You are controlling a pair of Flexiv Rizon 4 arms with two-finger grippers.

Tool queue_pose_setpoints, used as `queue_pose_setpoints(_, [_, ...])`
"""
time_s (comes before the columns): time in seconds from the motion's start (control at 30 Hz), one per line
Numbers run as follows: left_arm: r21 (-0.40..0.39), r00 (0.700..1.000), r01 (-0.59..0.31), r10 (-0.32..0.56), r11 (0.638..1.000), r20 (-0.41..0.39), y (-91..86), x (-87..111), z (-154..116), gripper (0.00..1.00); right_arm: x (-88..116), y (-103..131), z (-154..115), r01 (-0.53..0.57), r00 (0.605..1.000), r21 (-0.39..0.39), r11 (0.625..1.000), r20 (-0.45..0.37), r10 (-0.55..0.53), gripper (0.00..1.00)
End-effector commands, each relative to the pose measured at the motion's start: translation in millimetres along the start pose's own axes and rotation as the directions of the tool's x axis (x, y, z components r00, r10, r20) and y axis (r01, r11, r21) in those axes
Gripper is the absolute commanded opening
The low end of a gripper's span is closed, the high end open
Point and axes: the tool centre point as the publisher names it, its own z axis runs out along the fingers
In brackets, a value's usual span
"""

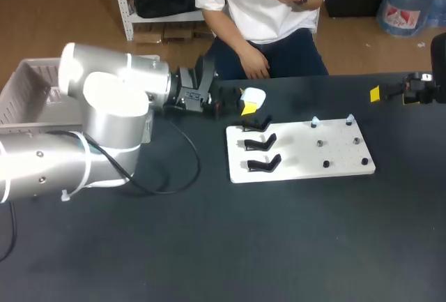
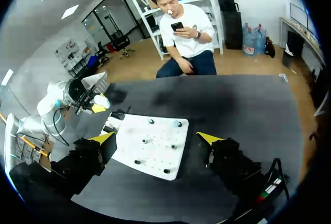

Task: Pick up each earbud case from the left stands, insert the matching earbuds, close the lid, and place the case in the box.

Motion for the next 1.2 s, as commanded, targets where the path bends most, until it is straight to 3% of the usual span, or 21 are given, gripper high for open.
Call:
queue_pose_setpoints(0.03, [-0.024, 1.000, -0.014, 0.015, 1.000, 0.022, -5.1, -11.1, 1.6, 0.00, -5.6, 20.0, 5.5, 0.014, 1.000, -0.046, 0.999, -0.010, -0.014, 1.00])
queue_pose_setpoints(0.53, [0.038, 0.985, -0.164, 0.162, 0.986, 0.055, -19.2, -61.7, 27.6, 0.00, -3.1, 82.9, 46.7, 0.115, 0.985, -0.161, 0.980, -0.107, -0.133, 1.00])
queue_pose_setpoints(0.83, [0.094, 0.975, -0.214, 0.208, 0.972, 0.074, -37.7, -69.8, 40.3, 0.00, -7.4, 106.9, 74.8, 0.147, 0.971, -0.212, 0.966, -0.157, -0.182, 1.00])
queue_pose_setpoints(1.2, [0.103, 0.969, -0.242, 0.234, 0.965, 0.081, -48.0, -72.2, 36.2, 0.00, -11.2, 110.0, 86.6, 0.145, 0.969, -0.222, 0.964, -0.163, -0.183, 1.00])
